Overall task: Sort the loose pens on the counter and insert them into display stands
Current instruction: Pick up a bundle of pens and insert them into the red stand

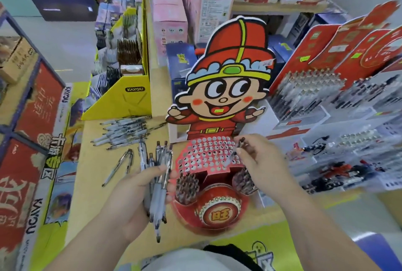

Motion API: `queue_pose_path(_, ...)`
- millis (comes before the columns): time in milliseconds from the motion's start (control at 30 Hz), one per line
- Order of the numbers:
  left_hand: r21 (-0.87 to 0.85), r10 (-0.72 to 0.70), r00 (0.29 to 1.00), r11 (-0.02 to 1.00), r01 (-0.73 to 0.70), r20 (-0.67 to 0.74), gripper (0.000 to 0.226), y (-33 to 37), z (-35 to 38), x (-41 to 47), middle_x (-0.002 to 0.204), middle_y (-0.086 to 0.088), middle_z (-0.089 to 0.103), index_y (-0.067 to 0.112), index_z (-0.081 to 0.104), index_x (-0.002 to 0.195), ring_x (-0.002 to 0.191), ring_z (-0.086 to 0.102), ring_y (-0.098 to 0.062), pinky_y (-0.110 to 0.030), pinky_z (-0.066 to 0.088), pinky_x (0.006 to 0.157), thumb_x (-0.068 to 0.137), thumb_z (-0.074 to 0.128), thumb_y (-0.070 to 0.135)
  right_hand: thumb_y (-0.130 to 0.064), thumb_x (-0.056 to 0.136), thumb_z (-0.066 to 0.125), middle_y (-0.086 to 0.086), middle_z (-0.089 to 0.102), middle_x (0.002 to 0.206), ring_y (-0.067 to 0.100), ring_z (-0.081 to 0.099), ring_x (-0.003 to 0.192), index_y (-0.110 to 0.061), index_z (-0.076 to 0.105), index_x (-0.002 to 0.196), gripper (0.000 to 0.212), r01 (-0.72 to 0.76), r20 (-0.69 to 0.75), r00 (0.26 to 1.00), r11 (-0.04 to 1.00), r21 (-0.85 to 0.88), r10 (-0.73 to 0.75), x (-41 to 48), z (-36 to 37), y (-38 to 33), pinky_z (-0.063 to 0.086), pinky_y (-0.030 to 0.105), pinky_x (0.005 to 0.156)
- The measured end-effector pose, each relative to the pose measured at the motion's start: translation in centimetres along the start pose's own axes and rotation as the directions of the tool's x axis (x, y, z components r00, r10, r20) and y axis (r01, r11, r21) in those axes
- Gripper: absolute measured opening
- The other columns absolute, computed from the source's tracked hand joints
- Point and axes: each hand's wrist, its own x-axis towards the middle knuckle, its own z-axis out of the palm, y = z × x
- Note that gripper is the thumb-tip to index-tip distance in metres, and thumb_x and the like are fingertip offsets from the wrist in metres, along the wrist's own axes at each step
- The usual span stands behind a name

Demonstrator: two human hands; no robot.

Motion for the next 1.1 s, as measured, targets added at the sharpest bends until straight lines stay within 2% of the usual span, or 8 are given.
queue_pose_path(100, 0.005, 0.007, 1.000, 1.000, -0.007, -0.018, 0.025, -0.4, 0.9, 0.1, 0.086, -0.015, 0.069, -0.003, 0.066, 0.106, 0.055, 0.059, -0.020, -0.029, 0.054, 0.047, 0.087, 0.063, 0.014, -0.016, 0.097, 0.062, -0.020, 0.056, 0.096, -0.013, 0.054, 0.089, -0.021, 0.067, 0.116, 0.020, 0.053, 0.041, 0.998, 0.999, 0.007, -0.054, 0.7, -0.2, 0.8, 0.037, 0.000, 0.073)
queue_pose_path(267, -0.043, 0.028, 0.996, 0.999, -0.032, -0.085, 0.030, -1.5, 3.1, -0.1, 0.085, -0.014, 0.070, 0.001, 0.064, 0.107, 0.054, 0.058, -0.019, -0.028, 0.053, 0.046, 0.083, 0.063, 0.018, -0.022, 0.098, 0.062, -0.014, 0.059, 0.098, -0.003, 0.053, 0.085, -0.021, 0.066, 0.113, 0.016, 0.142, 0.167, 0.977, 0.989, -0.031, -0.135, 1.7, -1.2, 2.4, 0.042, 0.016, 0.074)
queue_pose_path(400, -0.079, 0.048, 0.988, 0.995, -0.060, -0.144, 0.017, -2.7, 4.8, -0.3, 0.083, -0.014, 0.070, 0.002, 0.065, 0.104, 0.051, 0.058, -0.019, -0.027, 0.053, 0.046, 0.094, 0.057, 0.014, -0.023, 0.099, 0.059, -0.019, 0.054, 0.104, -0.001, 0.051, 0.090, -0.024, 0.065, 0.114, 0.016, 0.206, 0.267, 0.945, 0.978, -0.041, -0.188, 1.6, -0.2, 3.5, 0.035, 0.005, 0.075)
queue_pose_path(533, -0.095, 0.042, 0.977, 0.993, -0.063, -0.207, 0.015, -3.6, 5.5, -0.5, 0.072, -0.013, 0.067, 0.003, 0.066, 0.100, 0.048, 0.057, -0.020, -0.027, 0.052, 0.045, 0.094, 0.058, 0.014, -0.026, 0.100, 0.058, -0.012, 0.057, 0.103, 0.010, 0.054, 0.092, -0.022, 0.063, 0.110, 0.013, 0.226, 0.269, 0.941, 0.973, -0.051, -0.204, 2.0, 0.5, 3.8, 0.043, 0.023, 0.075)
queue_pose_path(633, -0.113, 0.058, 0.976, 0.990, -0.084, -0.212, 0.024, -4.1, 5.8, -1.0, 0.083, -0.015, 0.069, 0.004, 0.066, 0.101, 0.052, 0.058, -0.020, -0.028, 0.053, 0.048, 0.081, 0.063, 0.017, -0.028, 0.100, 0.058, -0.010, 0.060, 0.111, 0.012, 0.056, 0.098, -0.022, 0.063, 0.121, 0.023, 0.261, 0.316, 0.921, 0.963, -0.065, -0.229, 2.0, 0.6, 4.0, 0.049, 0.031, 0.082)
queue_pose_path(800, -0.095, 0.062, 0.967, 0.992, -0.088, -0.245, 0.033, -4.4, 6.1, -1.2, 0.080, -0.014, 0.069, 0.002, 0.066, 0.106, 0.052, 0.056, -0.021, -0.028, 0.053, 0.047, 0.079, 0.065, 0.019, -0.027, 0.100, 0.056, -0.009, 0.061, 0.116, 0.013, 0.057, 0.104, -0.020, 0.064, 0.119, 0.021, 0.266, 0.313, 0.921, 0.961, -0.070, -0.232, 2.3, 0.2, 4.4, 0.046, 0.026, 0.085)
queue_pose_path(933, -0.068, 0.079, 0.965, 0.993, -0.099, -0.251, 0.031, -4.5, 6.5, -1.3, 0.087, -0.014, 0.071, 0.003, 0.067, 0.106, 0.055, 0.057, -0.020, -0.029, 0.054, 0.050, 0.078, 0.066, 0.019, -0.026, 0.100, 0.055, -0.008, 0.060, 0.115, 0.015, 0.058, 0.101, -0.021, 0.062, 0.119, 0.021, 0.283, 0.316, 0.915, 0.957, -0.062, -0.250, 2.2, 0.3, 4.5, 0.050, 0.032, 0.084)
queue_pose_path(1100, -0.036, 0.088, 0.971, 0.994, -0.099, -0.224, 0.041, -4.4, 7.0, -1.4, 0.080, -0.012, 0.069, -0.002, 0.063, 0.112, 0.055, 0.059, -0.019, -0.027, 0.054, 0.048, 0.077, 0.065, 0.018, -0.031, 0.101, 0.054, -0.008, 0.060, 0.121, 0.016, 0.060, 0.103, -0.023, 0.060, 0.126, 0.027, 0.323, 0.353, 0.898, 0.939, -0.120, -0.264, 1.9, 0.1, 4.8, 0.052, 0.035, 0.086)
